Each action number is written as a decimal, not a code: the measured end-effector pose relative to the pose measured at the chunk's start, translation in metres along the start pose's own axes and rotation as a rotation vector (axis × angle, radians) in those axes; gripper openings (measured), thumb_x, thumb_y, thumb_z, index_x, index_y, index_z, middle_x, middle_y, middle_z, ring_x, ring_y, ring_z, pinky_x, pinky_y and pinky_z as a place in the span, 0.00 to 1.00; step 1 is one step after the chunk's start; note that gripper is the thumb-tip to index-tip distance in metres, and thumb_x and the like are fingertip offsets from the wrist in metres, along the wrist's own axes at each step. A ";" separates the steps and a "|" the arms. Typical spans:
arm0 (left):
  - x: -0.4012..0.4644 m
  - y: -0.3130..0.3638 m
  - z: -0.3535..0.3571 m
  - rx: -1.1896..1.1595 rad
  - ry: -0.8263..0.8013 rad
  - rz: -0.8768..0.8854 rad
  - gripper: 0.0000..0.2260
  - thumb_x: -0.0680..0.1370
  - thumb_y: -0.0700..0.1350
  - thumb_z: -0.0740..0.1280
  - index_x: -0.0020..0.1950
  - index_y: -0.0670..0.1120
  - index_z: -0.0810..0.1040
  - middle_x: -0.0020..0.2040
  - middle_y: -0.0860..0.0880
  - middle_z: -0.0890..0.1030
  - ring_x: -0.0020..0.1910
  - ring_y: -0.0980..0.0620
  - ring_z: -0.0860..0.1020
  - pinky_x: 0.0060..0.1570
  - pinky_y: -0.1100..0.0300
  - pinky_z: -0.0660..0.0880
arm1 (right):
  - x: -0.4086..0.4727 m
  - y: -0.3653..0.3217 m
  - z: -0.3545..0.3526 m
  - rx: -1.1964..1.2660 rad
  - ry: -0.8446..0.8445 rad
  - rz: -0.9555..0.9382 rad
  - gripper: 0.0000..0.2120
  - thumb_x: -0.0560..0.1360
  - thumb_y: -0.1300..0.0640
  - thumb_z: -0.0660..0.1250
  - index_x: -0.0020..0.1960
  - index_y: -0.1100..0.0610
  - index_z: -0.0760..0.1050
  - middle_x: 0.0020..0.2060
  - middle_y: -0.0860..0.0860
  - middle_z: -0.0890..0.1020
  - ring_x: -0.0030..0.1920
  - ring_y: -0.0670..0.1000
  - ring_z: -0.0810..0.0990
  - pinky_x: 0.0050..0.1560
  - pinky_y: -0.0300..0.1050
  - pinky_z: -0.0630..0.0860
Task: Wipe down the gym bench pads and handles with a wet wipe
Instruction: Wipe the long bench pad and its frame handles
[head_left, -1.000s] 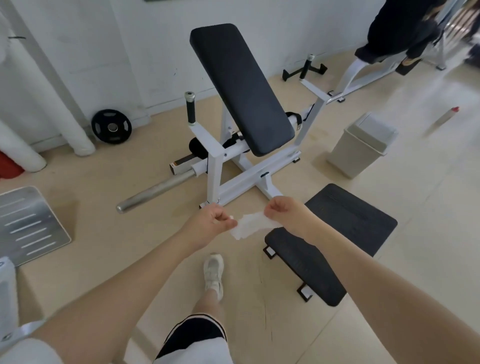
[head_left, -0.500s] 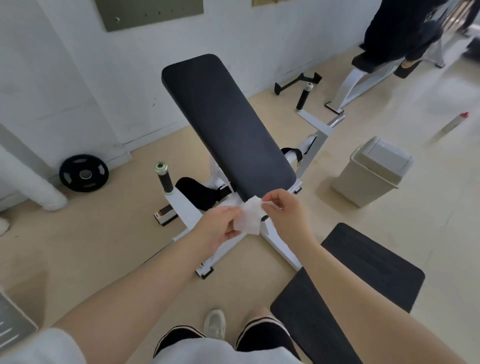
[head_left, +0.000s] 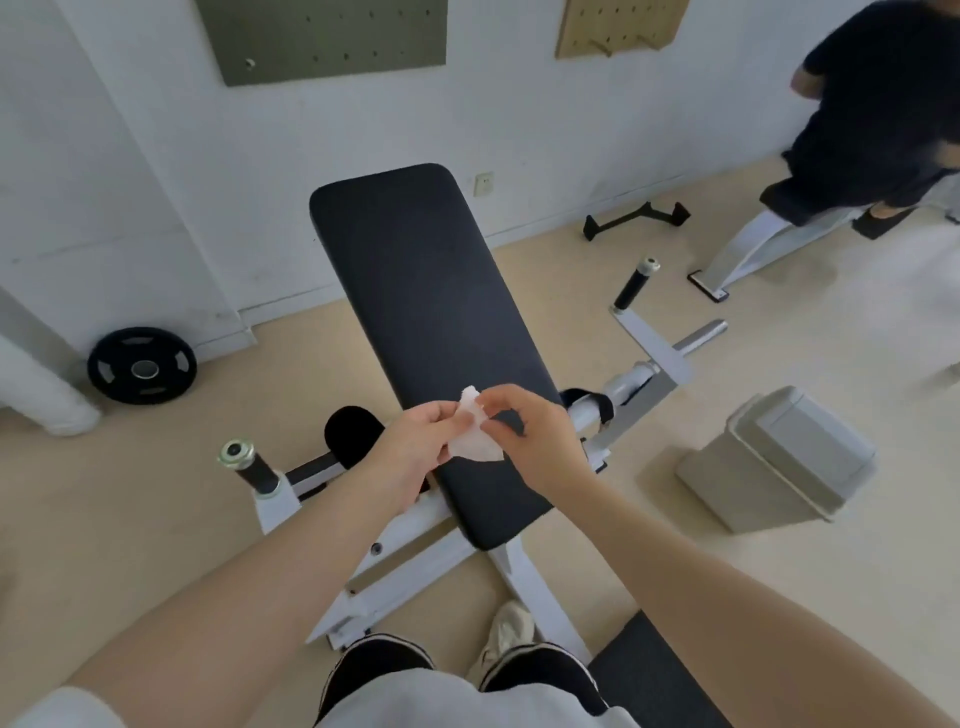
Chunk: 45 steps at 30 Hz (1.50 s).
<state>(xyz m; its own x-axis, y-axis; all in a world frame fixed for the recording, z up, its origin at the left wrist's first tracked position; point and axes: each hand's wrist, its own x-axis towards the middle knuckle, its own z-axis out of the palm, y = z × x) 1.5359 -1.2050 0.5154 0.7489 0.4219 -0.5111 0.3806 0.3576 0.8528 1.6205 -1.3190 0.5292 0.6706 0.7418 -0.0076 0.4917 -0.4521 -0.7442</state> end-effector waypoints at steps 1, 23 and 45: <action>0.010 0.008 0.008 0.001 0.004 0.030 0.04 0.78 0.45 0.65 0.47 0.49 0.80 0.46 0.51 0.82 0.53 0.52 0.78 0.60 0.56 0.71 | 0.016 0.007 -0.009 0.027 -0.001 0.013 0.08 0.75 0.58 0.66 0.55 0.53 0.76 0.48 0.45 0.79 0.50 0.46 0.76 0.48 0.33 0.71; 0.299 0.070 -0.118 0.777 0.481 0.124 0.32 0.76 0.46 0.66 0.75 0.42 0.54 0.74 0.44 0.60 0.71 0.46 0.63 0.68 0.55 0.62 | 0.337 0.052 0.041 0.197 -0.126 0.215 0.14 0.78 0.61 0.58 0.58 0.49 0.77 0.56 0.48 0.76 0.54 0.48 0.74 0.49 0.39 0.71; 0.402 0.048 -0.143 1.394 0.673 -0.146 0.62 0.63 0.54 0.77 0.71 0.37 0.29 0.74 0.39 0.32 0.75 0.42 0.38 0.73 0.52 0.41 | 0.569 0.017 0.181 -0.232 -0.228 -0.816 0.08 0.76 0.67 0.60 0.52 0.65 0.77 0.51 0.58 0.78 0.51 0.57 0.75 0.48 0.40 0.71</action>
<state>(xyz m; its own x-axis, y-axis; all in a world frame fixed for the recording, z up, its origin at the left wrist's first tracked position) 1.7775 -0.8991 0.3351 0.4341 0.8731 -0.2221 0.8973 -0.4410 0.0199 1.9097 -0.8146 0.3913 -0.0548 0.9473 0.3155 0.8865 0.1916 -0.4211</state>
